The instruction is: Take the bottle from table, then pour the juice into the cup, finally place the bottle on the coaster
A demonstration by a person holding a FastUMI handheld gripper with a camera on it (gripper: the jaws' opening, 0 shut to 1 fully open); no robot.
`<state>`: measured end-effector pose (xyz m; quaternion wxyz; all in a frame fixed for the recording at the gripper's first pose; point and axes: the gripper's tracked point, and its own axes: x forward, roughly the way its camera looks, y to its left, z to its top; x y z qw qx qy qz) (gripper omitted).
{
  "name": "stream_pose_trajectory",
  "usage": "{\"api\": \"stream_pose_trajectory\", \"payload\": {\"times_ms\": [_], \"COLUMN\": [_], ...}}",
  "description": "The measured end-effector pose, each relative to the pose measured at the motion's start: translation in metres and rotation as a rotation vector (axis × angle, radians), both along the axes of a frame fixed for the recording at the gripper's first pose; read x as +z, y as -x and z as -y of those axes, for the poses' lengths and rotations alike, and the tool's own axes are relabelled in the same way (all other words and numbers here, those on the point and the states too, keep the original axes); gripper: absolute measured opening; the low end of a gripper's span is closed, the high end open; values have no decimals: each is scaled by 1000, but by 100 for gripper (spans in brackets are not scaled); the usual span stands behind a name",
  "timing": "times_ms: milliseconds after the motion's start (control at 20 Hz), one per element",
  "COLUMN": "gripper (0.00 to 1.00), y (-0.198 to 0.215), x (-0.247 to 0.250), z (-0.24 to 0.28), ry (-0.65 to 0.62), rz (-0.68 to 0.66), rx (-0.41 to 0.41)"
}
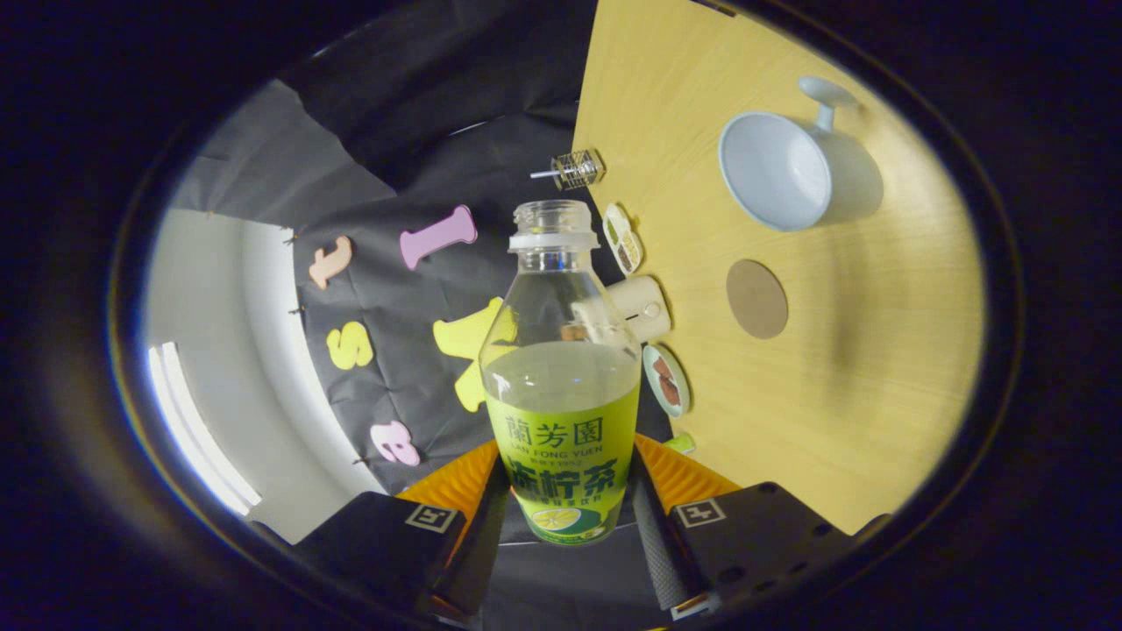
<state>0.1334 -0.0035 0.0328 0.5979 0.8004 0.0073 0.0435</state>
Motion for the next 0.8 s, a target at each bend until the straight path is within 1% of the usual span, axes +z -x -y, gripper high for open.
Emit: {"api": "stream_pose_trajectory", "payload": {"times_ms": [250, 500, 550, 650, 800], "gripper": [75, 75, 75, 75, 76], "y": [3, 14, 11, 21, 31], "x": [-38, -65, -75, -81, -96], "z": [-5, 0, -5, 1, 9], "ry": [271, 601, 669, 809, 1016], "rz": [-93, -171, -181, -211, -286], "rx": [18, -7, -18, -47, -69]}}
